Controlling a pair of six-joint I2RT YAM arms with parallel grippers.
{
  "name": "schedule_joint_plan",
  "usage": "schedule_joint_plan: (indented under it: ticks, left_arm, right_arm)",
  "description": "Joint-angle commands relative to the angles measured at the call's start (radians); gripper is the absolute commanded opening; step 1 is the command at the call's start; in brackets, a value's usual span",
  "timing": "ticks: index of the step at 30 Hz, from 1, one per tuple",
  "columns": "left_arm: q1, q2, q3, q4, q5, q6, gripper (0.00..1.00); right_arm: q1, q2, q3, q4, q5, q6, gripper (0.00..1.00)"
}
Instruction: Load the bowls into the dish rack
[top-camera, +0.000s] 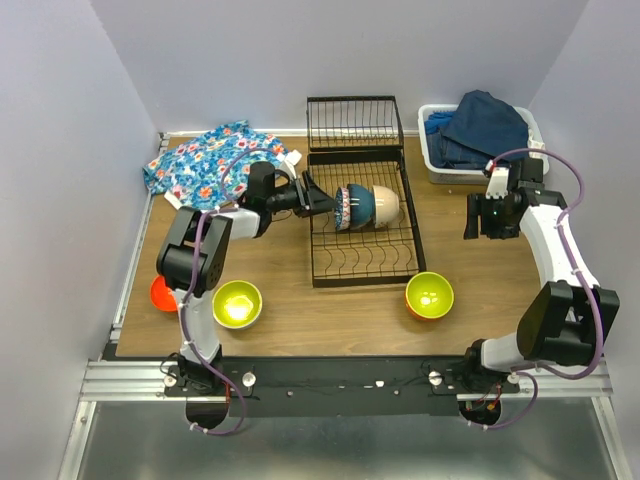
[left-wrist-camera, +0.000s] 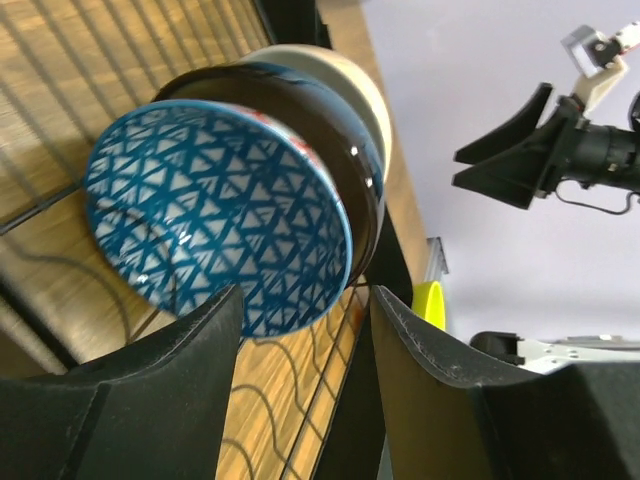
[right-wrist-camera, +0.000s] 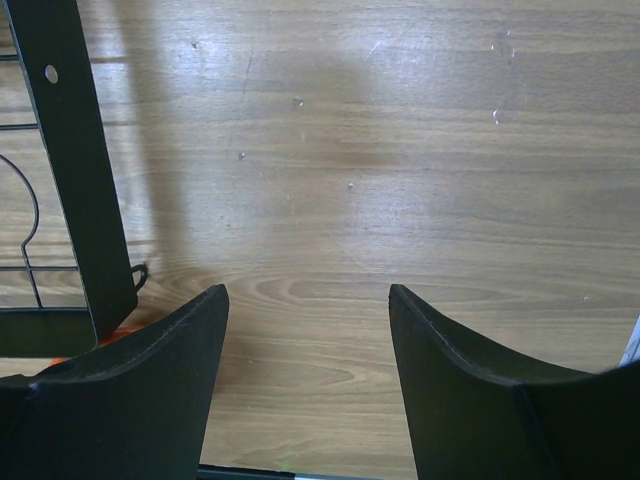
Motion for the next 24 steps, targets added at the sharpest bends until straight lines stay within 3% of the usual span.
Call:
schedule_joint_plan:
  ticks: [1,6,7,11,13,16,19,24]
  left_arm:
    - [0.047,-0.121,-0.025,-0.207,-0.051,0.186,0.63]
    - [0.113,-0.240,-0.061,-0.350,-0.058,0.299,0.64]
    - [0.122,-0.266,-0.065,-0.451,-0.062,0.336,0.64]
    - [0.148,-0.418,-0.037,-0.816,-0.114,0.731,0.64]
    - [0.165,-0.512,0.006,-1.082,-0.209,0.890,0.64]
    - [0.219,-0.642,0.017,-1.319,-0.384,1.095,0.62]
    - [0.262,-0.763,-0.014,-1.473,-0.523,1.299,0.62]
    - [0.262,-0.938,-0.061,-1.571,-0.641,1.499,0.62]
  right_arm:
    - [-0.006,-0.031,-0.024,0.013,-0.026,0.015,0.73]
    - [-0.006,-0.041,-0.030,0.011,-0.037,0.018,0.73]
    - [-0.006,-0.047,-0.028,0.007,-0.039,0.018,0.73]
    - [-0.006,-0.069,-0.021,0.010,-0.055,0.025,0.73]
    - [-0.006,-0.080,-0.016,0.017,-0.075,0.028,0.73]
    - [-0.006,-0.103,-0.006,0.023,-0.091,0.030,0.73]
    - [-0.006,-0.126,0.005,0.023,-0.109,0.021,0.73]
    - [-0.006,-0.170,0.022,-0.015,-0.135,0.004,0.73]
